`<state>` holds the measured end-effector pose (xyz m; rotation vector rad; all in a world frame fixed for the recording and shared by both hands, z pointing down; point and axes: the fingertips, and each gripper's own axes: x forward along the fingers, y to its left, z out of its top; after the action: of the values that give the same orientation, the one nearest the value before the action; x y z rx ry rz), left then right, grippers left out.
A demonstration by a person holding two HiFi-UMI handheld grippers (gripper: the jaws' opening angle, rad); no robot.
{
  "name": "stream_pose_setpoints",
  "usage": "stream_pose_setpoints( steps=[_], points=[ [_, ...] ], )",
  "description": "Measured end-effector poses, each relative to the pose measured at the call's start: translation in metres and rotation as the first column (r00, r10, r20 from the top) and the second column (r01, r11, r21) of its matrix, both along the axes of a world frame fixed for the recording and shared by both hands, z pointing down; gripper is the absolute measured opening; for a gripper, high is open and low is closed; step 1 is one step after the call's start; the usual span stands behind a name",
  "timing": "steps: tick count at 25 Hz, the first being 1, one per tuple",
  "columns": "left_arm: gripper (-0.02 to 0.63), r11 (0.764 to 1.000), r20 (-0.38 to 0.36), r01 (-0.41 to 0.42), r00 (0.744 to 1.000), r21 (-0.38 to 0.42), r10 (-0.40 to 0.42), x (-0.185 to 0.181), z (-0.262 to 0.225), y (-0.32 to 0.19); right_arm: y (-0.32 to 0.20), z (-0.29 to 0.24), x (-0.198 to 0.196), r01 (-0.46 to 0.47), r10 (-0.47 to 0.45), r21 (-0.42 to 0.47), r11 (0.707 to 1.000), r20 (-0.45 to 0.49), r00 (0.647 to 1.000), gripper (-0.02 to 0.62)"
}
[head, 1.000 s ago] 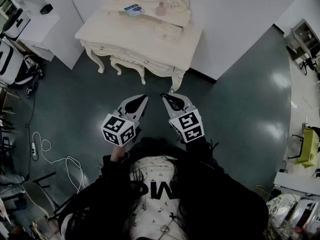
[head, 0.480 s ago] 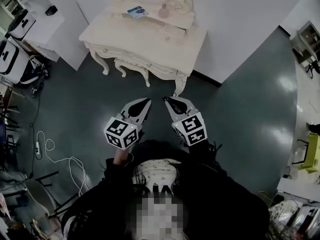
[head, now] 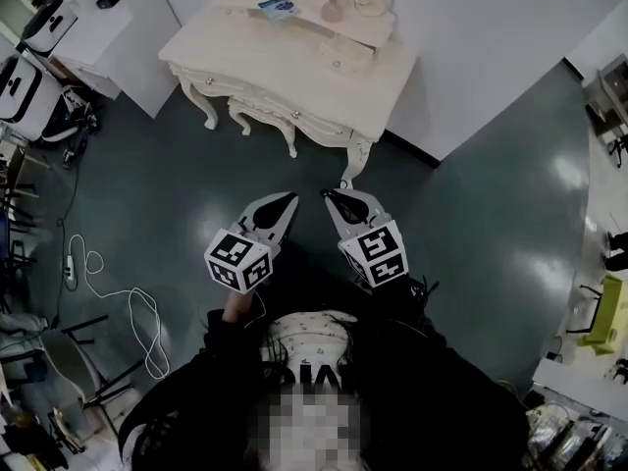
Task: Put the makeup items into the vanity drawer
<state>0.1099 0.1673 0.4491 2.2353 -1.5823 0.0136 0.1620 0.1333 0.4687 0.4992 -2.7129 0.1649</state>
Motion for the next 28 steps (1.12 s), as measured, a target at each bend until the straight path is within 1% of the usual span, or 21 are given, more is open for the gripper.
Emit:
stream_pose_setpoints(
  steps=[5,8,14,18,22,25,28],
  points=[
    [0.0,1.0,0.008,-0.025,1.0,-0.002,0.025,-0.01,0.0,-0.012,-0.016,0.0,-0.016,-0.004,0.004,-0.004,1.0,0.003,1.0,0.032],
    [0.0,0.999,0.009,-0.042,0.999,-0.003,0.042,-0.03,0.004,-0.029,-0.032,0.003,-0.033,-0.021,0.021,-0.005,1.0,0.002,1.0,0.032],
    [0.0,0.998,0.014,-0.058,0.998,0.012,0.058,-0.095,0.003,-0.08,-0.081,0.008,-0.082,-0.065,0.065,-0.013,0.998,-0.01,0.998,0.032],
    [0.0,0.994,0.033,-0.104,0.994,0.025,0.103,-0.143,-0.008,-0.11,-0.115,-0.001,-0.125,-0.106,0.106,-0.008,0.994,-0.01,0.994,0.032],
    [0.0,0.992,0.033,-0.122,0.992,0.039,0.12,-0.191,-0.015,-0.137,-0.14,-0.009,-0.17,-0.12,0.12,0.005,0.993,-0.011,0.993,0.032],
    [0.0,0.989,0.033,-0.145,0.989,0.034,0.144,-0.218,-0.012,-0.153,-0.154,-0.006,-0.196,-0.14,0.14,0.004,0.99,-0.023,0.99,0.032],
    [0.0,0.986,0.026,-0.168,0.986,0.021,0.167,-0.238,-0.007,-0.165,-0.161,-0.003,-0.214,-0.162,0.161,-0.002,0.987,-0.037,0.986,0.032]
  ],
)
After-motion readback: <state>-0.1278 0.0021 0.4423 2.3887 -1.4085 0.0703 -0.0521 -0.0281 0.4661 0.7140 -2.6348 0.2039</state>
